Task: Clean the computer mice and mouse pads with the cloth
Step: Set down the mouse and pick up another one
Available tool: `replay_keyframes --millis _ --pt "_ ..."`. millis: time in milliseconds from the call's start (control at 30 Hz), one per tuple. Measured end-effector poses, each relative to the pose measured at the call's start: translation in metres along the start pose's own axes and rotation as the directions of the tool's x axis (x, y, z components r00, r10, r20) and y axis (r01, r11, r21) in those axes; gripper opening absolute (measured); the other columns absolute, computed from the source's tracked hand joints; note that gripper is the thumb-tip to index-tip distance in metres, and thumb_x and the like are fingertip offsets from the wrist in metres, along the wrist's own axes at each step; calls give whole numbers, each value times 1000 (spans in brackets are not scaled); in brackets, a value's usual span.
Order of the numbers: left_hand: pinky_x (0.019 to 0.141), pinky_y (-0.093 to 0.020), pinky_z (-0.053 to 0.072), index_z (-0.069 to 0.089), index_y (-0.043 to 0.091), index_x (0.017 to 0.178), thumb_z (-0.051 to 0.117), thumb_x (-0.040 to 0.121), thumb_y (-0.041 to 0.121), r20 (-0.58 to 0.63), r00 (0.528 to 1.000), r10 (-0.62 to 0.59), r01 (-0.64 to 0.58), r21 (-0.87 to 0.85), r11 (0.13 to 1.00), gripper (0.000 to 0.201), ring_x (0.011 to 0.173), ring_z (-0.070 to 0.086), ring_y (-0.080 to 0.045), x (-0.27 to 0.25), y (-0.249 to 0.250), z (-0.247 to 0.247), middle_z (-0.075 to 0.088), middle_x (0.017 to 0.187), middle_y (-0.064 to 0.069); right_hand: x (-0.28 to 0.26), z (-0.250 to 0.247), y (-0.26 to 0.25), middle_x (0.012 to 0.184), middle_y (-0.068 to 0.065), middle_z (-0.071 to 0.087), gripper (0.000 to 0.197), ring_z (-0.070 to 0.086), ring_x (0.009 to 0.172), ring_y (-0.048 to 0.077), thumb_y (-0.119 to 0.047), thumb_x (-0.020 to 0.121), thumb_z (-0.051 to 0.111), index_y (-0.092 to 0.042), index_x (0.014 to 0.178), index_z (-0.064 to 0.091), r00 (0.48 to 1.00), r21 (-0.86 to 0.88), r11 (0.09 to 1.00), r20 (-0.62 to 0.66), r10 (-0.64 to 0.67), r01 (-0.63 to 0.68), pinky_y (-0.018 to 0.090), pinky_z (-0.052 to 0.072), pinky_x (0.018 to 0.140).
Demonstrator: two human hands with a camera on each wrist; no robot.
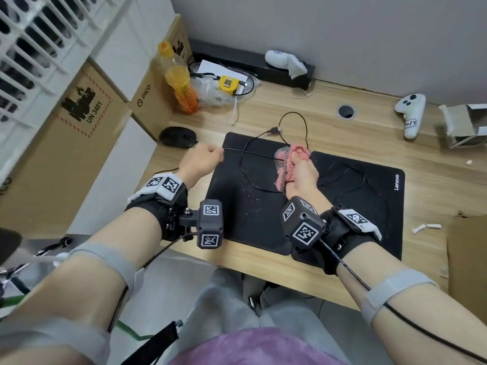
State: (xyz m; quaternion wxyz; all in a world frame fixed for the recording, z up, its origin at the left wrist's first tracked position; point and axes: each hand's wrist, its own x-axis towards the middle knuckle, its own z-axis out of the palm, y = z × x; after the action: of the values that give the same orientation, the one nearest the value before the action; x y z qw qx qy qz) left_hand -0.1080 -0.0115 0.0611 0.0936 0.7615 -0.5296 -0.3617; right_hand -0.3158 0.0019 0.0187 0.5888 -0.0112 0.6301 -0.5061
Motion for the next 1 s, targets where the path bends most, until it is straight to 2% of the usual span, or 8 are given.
replay_keyframes --millis 167,300,500,600,667,767,867,1000 --pt "56 -27 36 53 13 74 39 96 21 -154 984 -93 79 -99 992 27 78 44 -23 15 -32 -26 47 70 -5 10 -13 -3 84 11 70 4 57 56 22 -13 90 61 -11 89 65 976 35 999 -214 33 -26 30 47 54" --pt "100 -41 31 67 26 108 36 96 24 -378 908 -182 241 115 964 34 118 40 -34 25 -39 -48 52 123 -16 17 3 -2 93 15 73 18 58 59 23 -14 85 55 -4 91 69 955 2 999 -292 51 -53 29 43 54" --pt "109 -43 23 55 34 132 44 92 11 -547 836 42 65 174 983 47 132 30 -32 71 -37 -48 37 143 -7 3 35 15 92 13 68 12 65 76 27 -13 94 57 -9 104 61 986 -13 988 -60 154 -155 45 56 82" --pt "92 -30 38 54 28 135 43 95 11 -370 906 204 -233 -37 972 45 107 49 -19 81 -27 -39 52 122 -5 3 48 26 90 12 68 12 66 77 28 -15 97 52 -14 93 63 986 -33 985 5 168 -168 41 54 68" --pt "74 -27 43 52 25 138 42 100 15 -46 947 319 -320 -247 915 40 82 53 -14 77 -19 -31 62 96 -4 4 58 31 83 11 69 26 65 74 27 -17 100 49 -15 80 67 979 -63 981 80 189 -184 41 52 69" --pt "53 -16 41 38 32 142 41 104 27 363 872 328 -226 -295 928 39 57 48 -8 71 -13 -14 59 73 -2 -2 78 33 89 12 68 18 64 81 30 -17 101 48 -12 91 63 969 -129 976 149 195 -177 48 52 80" --pt "51 -17 39 53 22 132 42 104 30 326 888 323 -213 -330 919 32 51 44 -10 71 -14 -3 60 74 -1 -7 94 33 108 18 68 21 64 98 33 -15 101 46 -6 108 64 966 -161 974 177 189 -161 49 49 94" --pt "56 -7 39 67 14 115 48 100 16 201 934 294 -238 -262 935 25 47 52 8 80 -22 0 66 86 -1 -5 102 36 121 20 65 30 65 104 33 -12 99 49 0 125 57 966 -167 975 186 178 -147 44 54 86"
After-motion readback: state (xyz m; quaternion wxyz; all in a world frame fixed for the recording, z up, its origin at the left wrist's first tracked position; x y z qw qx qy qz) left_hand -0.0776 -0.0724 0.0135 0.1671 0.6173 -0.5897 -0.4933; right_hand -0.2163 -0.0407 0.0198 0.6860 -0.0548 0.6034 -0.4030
